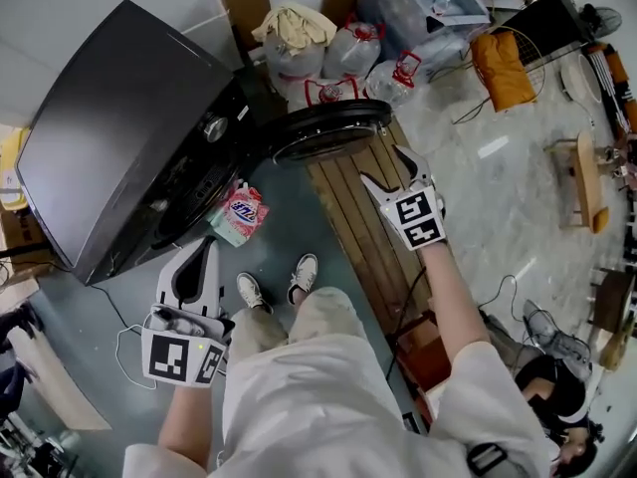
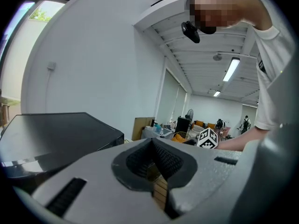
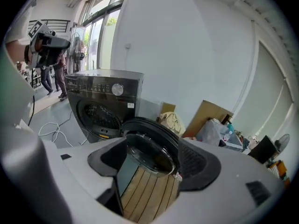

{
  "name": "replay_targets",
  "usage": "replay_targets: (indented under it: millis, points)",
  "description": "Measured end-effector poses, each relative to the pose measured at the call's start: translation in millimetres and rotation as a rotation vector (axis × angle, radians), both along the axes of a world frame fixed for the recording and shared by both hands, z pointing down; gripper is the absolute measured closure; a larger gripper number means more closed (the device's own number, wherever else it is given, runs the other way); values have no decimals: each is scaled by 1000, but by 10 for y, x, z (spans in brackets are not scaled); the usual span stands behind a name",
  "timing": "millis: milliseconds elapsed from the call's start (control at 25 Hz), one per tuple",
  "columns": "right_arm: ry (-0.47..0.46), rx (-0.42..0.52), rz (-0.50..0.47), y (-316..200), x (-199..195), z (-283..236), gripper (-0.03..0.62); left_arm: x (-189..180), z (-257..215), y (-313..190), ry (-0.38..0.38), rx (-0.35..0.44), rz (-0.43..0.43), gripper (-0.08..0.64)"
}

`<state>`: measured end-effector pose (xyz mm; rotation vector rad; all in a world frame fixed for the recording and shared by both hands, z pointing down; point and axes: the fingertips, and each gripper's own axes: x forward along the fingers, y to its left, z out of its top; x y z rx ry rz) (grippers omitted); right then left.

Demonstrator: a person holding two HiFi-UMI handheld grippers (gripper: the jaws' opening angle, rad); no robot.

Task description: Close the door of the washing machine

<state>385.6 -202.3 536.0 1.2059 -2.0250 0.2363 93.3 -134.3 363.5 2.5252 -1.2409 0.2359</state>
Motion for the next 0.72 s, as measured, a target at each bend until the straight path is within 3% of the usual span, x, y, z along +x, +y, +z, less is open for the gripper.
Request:
replay_targets:
  millis: [520,720]
  points:
    - [193,-167,-109,-1088,278,1198,252,-48,409,23,-36,-67,-59,554]
    - [217,-229,-161,-1379,287,1405,253,-124,556,113,-61,-106,-93,554]
